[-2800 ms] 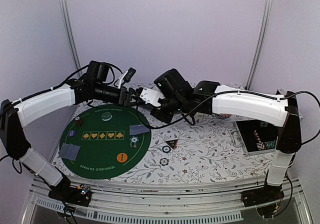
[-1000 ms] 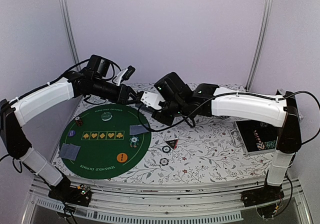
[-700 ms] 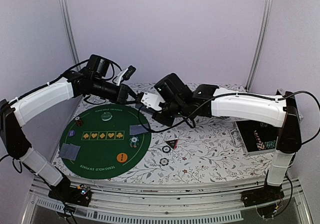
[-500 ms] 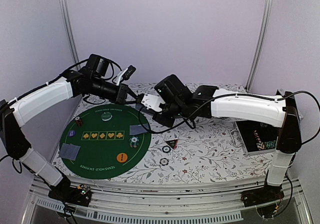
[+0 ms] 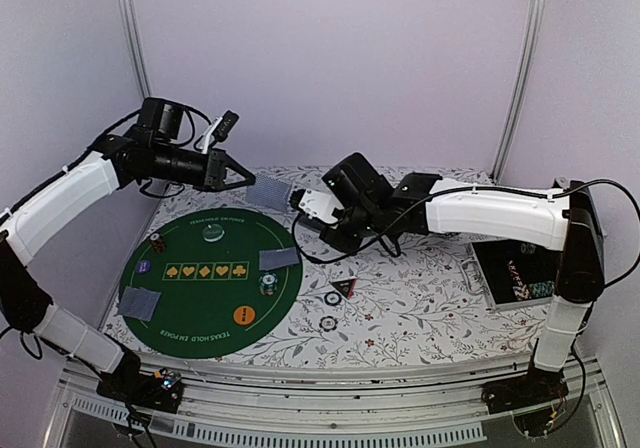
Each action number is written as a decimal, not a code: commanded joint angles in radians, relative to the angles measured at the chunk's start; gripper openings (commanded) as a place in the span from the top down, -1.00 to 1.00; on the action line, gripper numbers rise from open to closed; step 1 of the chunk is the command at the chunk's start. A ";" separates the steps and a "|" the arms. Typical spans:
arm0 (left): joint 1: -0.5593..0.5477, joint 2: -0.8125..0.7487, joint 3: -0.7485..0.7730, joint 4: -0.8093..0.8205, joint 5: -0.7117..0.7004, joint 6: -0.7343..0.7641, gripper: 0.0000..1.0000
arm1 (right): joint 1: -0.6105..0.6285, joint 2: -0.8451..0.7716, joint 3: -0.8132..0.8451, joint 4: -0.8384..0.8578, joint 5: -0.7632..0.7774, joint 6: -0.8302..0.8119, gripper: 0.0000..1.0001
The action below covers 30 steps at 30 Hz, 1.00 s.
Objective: Distribute texas hold em gaming equipment
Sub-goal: Flop the poker card into the community card area.
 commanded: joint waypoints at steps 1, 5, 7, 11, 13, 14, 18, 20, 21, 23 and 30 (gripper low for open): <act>0.090 -0.050 -0.002 -0.027 0.008 0.005 1.00 | -0.020 -0.060 -0.026 0.036 -0.010 0.022 0.09; 0.228 -0.055 0.038 -0.207 -0.263 0.107 1.00 | -0.025 -0.075 -0.052 0.037 -0.014 0.027 0.09; 0.243 -0.043 0.048 -0.295 -0.485 0.180 1.00 | -0.025 -0.084 -0.066 0.039 -0.015 0.028 0.09; 0.228 -0.068 -0.002 -0.327 -0.731 0.221 1.00 | -0.026 -0.098 -0.084 0.042 -0.015 0.028 0.09; 0.201 -0.068 -0.022 -0.331 -0.860 0.241 1.00 | -0.025 -0.104 -0.089 0.044 -0.016 0.026 0.09; 0.176 -0.069 -0.044 -0.327 -0.967 0.259 1.00 | -0.025 -0.104 -0.092 0.045 -0.017 0.023 0.09; 0.021 -0.063 -0.246 -0.195 -1.432 0.455 1.00 | -0.026 -0.113 -0.104 0.061 -0.021 0.018 0.09; -0.046 -0.047 -0.360 -0.101 -1.559 0.580 1.00 | -0.025 -0.116 -0.109 0.069 -0.025 0.018 0.09; -0.073 -0.041 -0.403 -0.055 -1.594 0.627 1.00 | -0.026 -0.119 -0.112 0.073 -0.026 0.018 0.09; -0.078 -0.036 -0.454 0.060 -1.584 0.665 1.00 | -0.026 -0.124 -0.120 0.078 -0.028 0.017 0.09; -0.072 -0.004 -0.661 0.495 -1.573 0.983 1.00 | -0.027 -0.140 -0.131 0.081 -0.031 0.004 0.09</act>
